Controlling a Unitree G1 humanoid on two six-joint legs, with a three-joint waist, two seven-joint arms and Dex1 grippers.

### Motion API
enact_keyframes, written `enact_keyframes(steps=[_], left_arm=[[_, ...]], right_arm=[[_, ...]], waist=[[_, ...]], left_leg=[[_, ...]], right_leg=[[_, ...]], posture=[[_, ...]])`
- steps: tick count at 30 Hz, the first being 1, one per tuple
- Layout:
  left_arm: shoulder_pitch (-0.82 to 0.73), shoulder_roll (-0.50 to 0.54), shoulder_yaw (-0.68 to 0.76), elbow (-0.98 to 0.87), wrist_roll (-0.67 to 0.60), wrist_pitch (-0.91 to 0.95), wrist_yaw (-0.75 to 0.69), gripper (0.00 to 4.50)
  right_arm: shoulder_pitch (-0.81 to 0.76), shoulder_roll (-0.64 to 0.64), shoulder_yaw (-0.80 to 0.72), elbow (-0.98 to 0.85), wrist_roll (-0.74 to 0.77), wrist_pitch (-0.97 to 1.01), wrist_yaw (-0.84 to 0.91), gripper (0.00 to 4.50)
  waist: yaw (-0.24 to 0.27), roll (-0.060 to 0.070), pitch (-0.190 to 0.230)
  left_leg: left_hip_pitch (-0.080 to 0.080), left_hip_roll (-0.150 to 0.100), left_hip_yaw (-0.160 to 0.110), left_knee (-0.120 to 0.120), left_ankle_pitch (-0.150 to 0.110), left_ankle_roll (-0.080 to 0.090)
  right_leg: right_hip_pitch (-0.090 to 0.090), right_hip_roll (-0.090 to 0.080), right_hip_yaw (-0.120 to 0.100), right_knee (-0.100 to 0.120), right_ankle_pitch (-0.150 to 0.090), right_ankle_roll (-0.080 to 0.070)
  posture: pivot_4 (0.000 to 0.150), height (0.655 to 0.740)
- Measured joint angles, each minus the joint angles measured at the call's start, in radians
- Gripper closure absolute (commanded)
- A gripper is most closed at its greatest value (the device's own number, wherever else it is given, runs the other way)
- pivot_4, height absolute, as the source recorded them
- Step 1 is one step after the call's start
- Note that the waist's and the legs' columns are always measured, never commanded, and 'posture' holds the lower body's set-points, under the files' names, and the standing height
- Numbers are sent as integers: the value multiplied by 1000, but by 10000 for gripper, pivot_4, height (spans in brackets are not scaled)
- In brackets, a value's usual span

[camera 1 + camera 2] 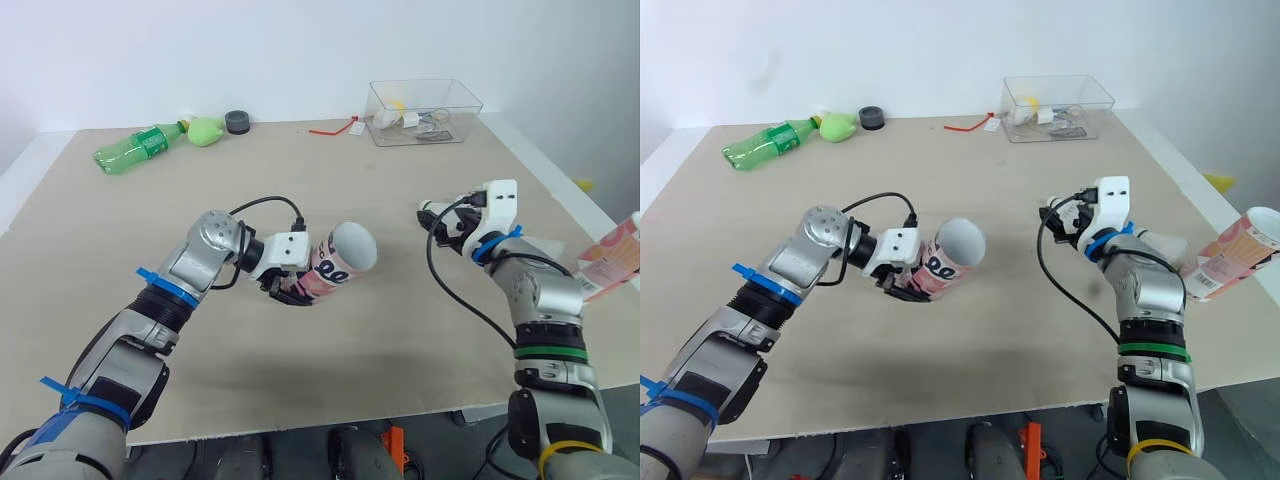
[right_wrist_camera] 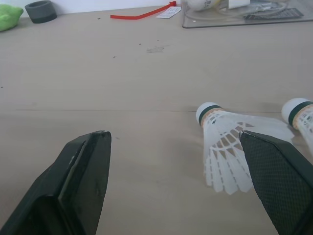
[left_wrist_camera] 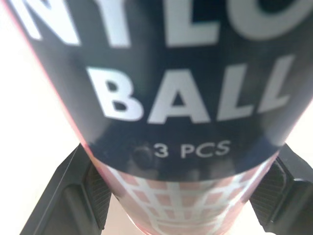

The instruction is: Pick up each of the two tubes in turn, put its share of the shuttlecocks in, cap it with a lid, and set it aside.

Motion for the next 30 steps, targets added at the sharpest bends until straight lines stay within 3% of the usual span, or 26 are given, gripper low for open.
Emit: enact_keyframes(steps=[11, 23, 26, 27, 30], left_arm=[[-7, -25, -3, -49, 36, 147, 70, 14878], [-6, -34, -3, -70, 34, 201, 67, 14878], [-6, -34, -3, -72, 33, 208, 66, 14919], [-6, -34, -3, -72, 32, 208, 66, 14919], [-6, -34, -3, -72, 32, 208, 66, 14919]], right_arm=[[23, 22, -11, -11, 1, -5, -47, 0], [-81, 52, -16, 235, -14, -128, -106, 0], [-108, 52, -16, 302, -21, -157, -112, 8202], [-119, 52, -16, 325, -24, -170, -116, 15309], [-136, 52, -16, 361, -34, -193, -119, 27340]], waist=[[-1, 0, 0], [-2, 0, 0], [-2, 0, 0], [-2, 0, 0], [-2, 0, 0]], left_leg=[[1, 0, 0, 1, 0, 0], [1, -2, 1, 1, 0, 0], [1, -2, 1, 1, 0, 0], [1, -2, 1, 1, 0, 0], [1, -1, 1, 1, 0, 0]], right_leg=[[0, 0, 0, 1, 0, 1], [1, -1, 2, 0, 1, 1], [1, -1, 2, 1, 1, 1], [1, -1, 2, 1, 1, 1], [1, -1, 2, 1, 1, 1]], posture=[[1500, 7400], [1500, 7400], [1500, 7400], [1500, 7400], [1500, 7400]])
